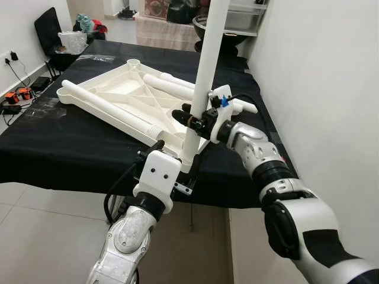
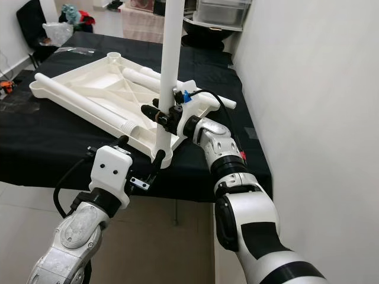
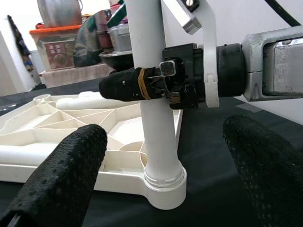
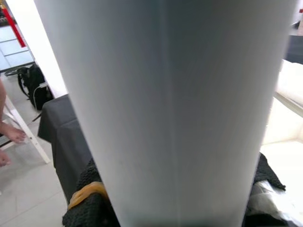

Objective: Building children table

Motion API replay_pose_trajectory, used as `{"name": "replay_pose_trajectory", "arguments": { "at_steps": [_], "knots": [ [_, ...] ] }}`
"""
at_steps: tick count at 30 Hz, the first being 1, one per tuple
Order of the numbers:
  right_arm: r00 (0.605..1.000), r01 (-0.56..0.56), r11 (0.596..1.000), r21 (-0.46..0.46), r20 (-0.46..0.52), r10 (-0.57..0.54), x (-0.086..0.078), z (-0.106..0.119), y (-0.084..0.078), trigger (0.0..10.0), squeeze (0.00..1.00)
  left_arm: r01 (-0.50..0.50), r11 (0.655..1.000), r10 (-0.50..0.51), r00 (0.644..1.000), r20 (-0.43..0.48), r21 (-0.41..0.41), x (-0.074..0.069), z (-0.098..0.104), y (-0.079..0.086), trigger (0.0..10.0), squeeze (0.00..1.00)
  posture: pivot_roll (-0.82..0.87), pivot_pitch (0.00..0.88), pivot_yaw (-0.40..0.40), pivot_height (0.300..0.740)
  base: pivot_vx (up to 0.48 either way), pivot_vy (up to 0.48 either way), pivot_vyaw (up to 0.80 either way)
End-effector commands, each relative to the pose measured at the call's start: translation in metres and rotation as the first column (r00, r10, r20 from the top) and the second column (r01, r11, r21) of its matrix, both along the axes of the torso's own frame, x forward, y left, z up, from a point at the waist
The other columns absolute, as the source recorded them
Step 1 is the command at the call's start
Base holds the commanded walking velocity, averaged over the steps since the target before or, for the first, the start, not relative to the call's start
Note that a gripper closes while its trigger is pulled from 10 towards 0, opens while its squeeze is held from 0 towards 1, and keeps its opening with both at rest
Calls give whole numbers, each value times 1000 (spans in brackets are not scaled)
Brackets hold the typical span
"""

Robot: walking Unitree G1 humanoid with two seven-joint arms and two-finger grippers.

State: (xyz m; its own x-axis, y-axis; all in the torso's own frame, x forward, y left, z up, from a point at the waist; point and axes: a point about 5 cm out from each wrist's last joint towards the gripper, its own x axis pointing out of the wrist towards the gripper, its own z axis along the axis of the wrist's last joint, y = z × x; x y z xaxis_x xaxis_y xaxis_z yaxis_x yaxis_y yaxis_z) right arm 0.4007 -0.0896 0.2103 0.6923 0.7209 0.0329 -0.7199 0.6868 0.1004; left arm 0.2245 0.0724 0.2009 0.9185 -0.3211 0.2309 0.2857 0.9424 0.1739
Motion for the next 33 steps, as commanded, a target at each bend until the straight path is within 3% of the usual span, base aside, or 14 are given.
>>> {"name": "replay_pose_trajectory", "arguments": {
  "at_steps": [1,8,9,12,13,14,16,23,24,25,26,28,29,33],
  "knots": [
    [992,128,991,34,-17,-128,6,5,-8,0,0,-5,1000,5,1000,-7,7,-1,-1,0,10000,0,106,37,-140,740,0,0,0],
    [908,417,909,-5,-43,-417,14,3,-27,0,0,-4,1000,4,1000,-7,6,-1,-1,-1,10000,0,98,41,-137,740,0,0,0],
    [600,791,609,-64,-115,-792,12,-13,-65,0,0,0,1000,0,1000,-7,4,0,-2,-2,10000,0,90,43,-130,740,0,0,0],
    [600,791,609,-64,-115,-792,12,-13,-65,0,0,0,1000,0,1000,-7,4,0,-2,-2,10000,0,90,43,-130,740,0,0,0],
    [449,884,460,-86,-125,-885,6,-18,-78,0,0,3,1000,-2,1000,-8,3,0,-2,-3,10000,0,85,43,-130,740,0,0,0],
    [449,884,460,-86,-125,-885,6,-18,-78,0,0,3,1000,-2,1000,-8,3,0,-2,-3,10000,0,85,43,-130,740,0,0,0],
    [304,946,314,-77,-119,-945,-2,-16,-80,0,0,3,1000,-3,1000,-7,2,1,-2,-3,10000,0,87,45,-130,740,0,0,0],
    [325,942,333,-30,-151,-933,-2,-8,-57,784,0,-2,1000,2,1000,-6,5,1,-2,-1,10000,0,87,45,-130,740,0,0,0],
    [341,937,349,-22,-154,-927,-2,-6,-51,10000,0,-1,1000,1,1000,-6,4,1,-2,-2,10000,0,84,45,-128,740,0,0,0],
    [354,933,360,-17,-157,-922,-2,-5,-47,10000,0,-1,1000,1,1000,-6,4,1,-2,-2,10000,0,84,45,-128,740,0,0,0],
    [435,899,436,29,-152,-887,1,1,-39,10000,1000,-1,1000,1,1000,-7,4,1,-2,-2,10000,0,87,46,-134,740,0,0,0],
    [525,851,518,83,-138,-840,3,8,-32,10000,1000,0,1000,0,1000,-8,4,1,-2,-2,10000,0,87,46,-134,740,0,0,0],
    [597,802,586,110,-134,-791,5,12,-30,10000,0,-1,1000,2,1000,-8,4,1,-2,-2,10000,0,95,47,-139,740,0,0,0],
    [743,670,727,153,-153,-652,8,16,-36,10000,0,-8,1000,8,1000,-5,3,2,-1,0,10000,0,91,48,-139,740,0,0,0]
  ]
}}
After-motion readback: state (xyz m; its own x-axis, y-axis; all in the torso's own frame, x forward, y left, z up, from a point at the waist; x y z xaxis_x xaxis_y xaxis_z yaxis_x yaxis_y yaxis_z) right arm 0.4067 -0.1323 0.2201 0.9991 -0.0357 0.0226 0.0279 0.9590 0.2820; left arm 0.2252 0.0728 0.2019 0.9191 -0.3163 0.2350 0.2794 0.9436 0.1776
